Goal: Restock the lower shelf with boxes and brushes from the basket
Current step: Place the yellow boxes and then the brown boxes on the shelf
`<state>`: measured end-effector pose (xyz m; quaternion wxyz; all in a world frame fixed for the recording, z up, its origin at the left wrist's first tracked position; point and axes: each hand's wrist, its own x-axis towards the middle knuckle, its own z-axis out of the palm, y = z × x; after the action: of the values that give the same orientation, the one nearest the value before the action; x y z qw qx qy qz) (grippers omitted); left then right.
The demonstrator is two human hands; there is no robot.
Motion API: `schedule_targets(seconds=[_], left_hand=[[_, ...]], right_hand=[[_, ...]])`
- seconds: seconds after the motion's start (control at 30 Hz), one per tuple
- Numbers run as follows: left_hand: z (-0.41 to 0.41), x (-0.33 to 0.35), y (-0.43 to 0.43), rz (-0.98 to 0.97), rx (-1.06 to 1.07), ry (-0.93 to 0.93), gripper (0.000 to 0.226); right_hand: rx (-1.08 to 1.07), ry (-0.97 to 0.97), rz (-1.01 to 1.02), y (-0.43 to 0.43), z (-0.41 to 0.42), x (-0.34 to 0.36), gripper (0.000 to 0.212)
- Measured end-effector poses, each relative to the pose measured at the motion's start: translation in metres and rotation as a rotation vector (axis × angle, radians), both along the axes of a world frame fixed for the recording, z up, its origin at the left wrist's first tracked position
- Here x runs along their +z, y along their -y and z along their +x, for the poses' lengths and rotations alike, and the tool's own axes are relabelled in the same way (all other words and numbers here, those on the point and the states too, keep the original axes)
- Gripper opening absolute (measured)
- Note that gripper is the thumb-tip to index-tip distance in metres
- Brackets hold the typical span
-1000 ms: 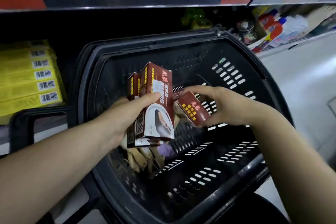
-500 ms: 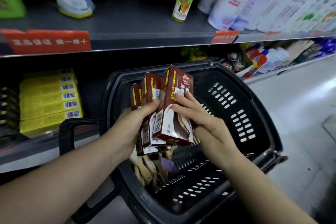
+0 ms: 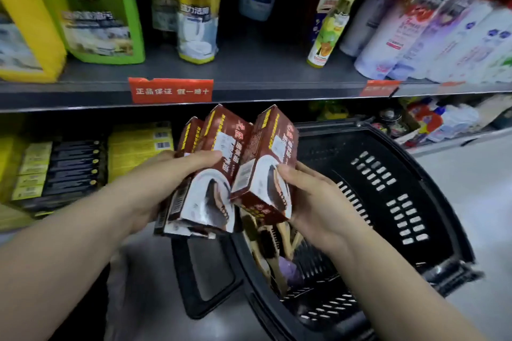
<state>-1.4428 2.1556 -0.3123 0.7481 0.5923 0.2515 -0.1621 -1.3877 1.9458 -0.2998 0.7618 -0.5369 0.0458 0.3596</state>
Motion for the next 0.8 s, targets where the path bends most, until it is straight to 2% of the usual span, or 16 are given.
schedule_targets(seconds=[0.07, 0.13, 0.23, 0.43, 0.6, 0.7, 0.8], left_hand=[[-0.01, -0.003, -0.015, 0.006, 0.082, -0.051, 0.057], [-0.015, -0.007, -0.02, 0.004, 0.174, -0.087, 0.039], [-0.015, -0.014, -0.017, -0.12, 0.276, -0.116, 0.026], [-0.014, -0.026, -0.011, -0.139, 0.288, -0.052, 0.029], [-0.016, -0.035, 0.006, -0.123, 0.273, -0.057, 0.035], [-0.017, -0.039, 0.02, -0.205, 0.247, -0.056, 0.035], [-0.016, -0.044, 0.026, -0.308, 0.251, -0.049, 0.033]], right_hand=[[0.063, -0.051, -0.068, -0.01, 0.005, 0.0, 0.051], [0.107, -0.081, -0.142, -0.021, 0.01, 0.0, 0.045], [0.131, -0.034, -0.243, -0.038, 0.017, 0.0, 0.025], [0.174, 0.063, -0.4, -0.054, 0.032, 0.003, 0.023], [0.333, 0.12, -0.569, -0.045, 0.048, 0.015, 0.025], [0.402, 0.14, -0.68, -0.04, 0.063, 0.023, 0.029], [0.465, 0.171, -0.723, -0.049, 0.081, 0.027, 0.023]])
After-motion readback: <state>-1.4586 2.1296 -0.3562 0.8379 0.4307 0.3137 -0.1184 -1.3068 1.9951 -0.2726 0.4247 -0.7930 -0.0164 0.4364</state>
